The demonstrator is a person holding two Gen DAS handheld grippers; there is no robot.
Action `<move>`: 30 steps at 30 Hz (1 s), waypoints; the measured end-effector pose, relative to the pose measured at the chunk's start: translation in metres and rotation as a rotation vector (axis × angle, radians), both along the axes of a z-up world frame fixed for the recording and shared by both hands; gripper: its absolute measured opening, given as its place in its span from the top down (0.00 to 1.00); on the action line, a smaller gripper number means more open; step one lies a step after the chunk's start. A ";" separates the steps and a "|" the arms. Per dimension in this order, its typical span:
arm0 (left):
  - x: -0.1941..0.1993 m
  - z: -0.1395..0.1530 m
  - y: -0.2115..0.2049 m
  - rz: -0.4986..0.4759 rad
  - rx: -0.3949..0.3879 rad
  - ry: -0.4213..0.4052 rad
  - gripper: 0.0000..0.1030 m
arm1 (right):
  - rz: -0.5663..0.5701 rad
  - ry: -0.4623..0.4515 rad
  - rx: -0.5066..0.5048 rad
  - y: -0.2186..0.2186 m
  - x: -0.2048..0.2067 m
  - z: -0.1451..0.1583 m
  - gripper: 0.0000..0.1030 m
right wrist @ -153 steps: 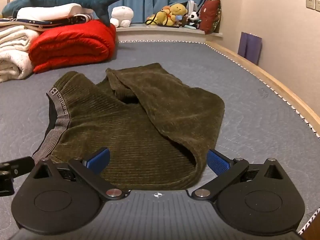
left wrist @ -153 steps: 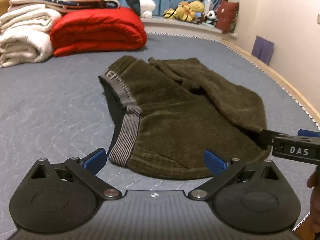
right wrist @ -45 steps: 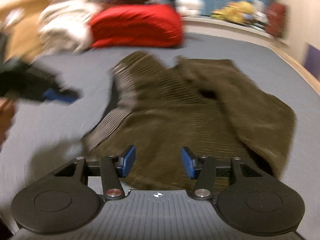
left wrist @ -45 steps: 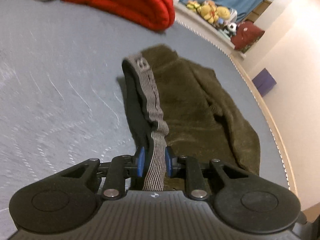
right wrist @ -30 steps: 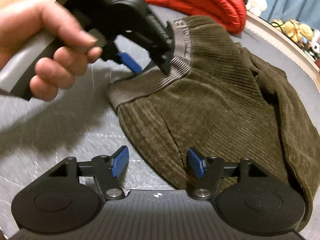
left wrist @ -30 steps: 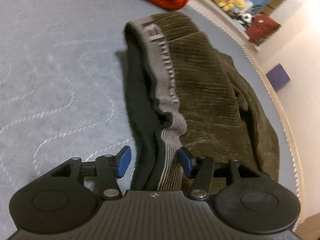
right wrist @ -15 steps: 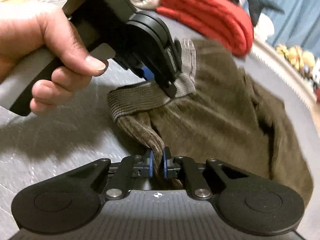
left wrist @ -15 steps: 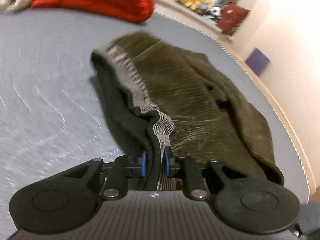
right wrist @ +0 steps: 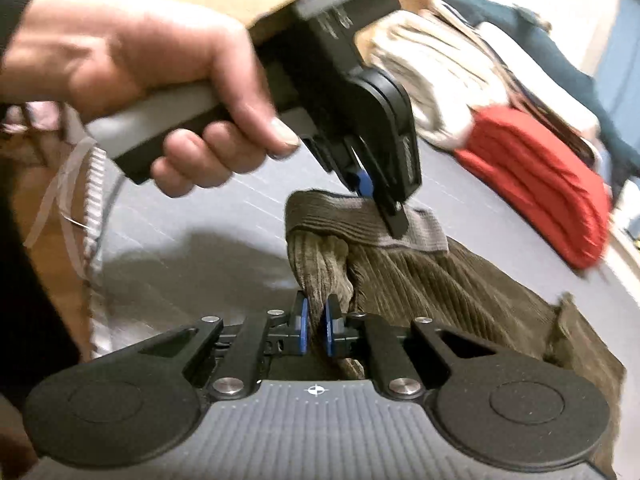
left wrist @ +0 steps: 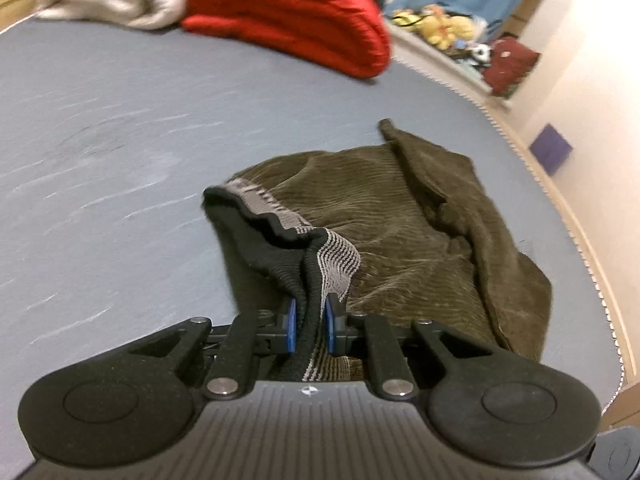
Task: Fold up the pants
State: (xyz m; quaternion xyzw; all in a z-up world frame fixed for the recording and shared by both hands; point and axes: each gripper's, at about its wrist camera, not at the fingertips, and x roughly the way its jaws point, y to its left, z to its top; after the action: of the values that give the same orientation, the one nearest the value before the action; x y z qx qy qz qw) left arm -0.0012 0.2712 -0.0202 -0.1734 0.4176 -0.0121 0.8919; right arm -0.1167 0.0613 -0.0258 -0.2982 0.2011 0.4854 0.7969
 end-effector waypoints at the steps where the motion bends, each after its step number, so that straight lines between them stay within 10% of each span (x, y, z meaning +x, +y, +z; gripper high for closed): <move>1: -0.009 0.003 0.006 0.008 0.018 0.012 0.86 | 0.027 0.000 -0.001 0.007 -0.010 -0.001 0.92; 10: -0.021 0.000 0.030 0.155 0.222 0.195 0.86 | 0.053 0.058 -0.001 0.042 -0.024 -0.012 0.87; 16: -0.015 0.047 0.001 0.144 0.180 0.032 0.47 | -0.068 0.063 0.101 -0.012 0.015 0.024 0.64; 20: 0.000 0.062 -0.040 0.066 0.197 -0.030 0.45 | -0.340 0.029 0.077 -0.059 0.081 0.021 0.46; 27: 0.029 0.066 -0.094 0.003 0.171 -0.057 0.43 | -0.637 0.244 -0.064 -0.118 0.175 -0.043 0.47; 30: 0.042 0.060 -0.115 -0.012 0.160 -0.066 0.41 | -0.584 0.229 -0.119 -0.122 0.172 -0.055 0.85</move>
State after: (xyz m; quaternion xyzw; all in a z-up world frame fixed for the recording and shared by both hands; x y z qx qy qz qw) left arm 0.0406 0.1564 0.0397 -0.0986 0.3889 0.0100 0.9160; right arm 0.0551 -0.0602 -0.0807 -0.2175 0.3948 0.2540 0.8558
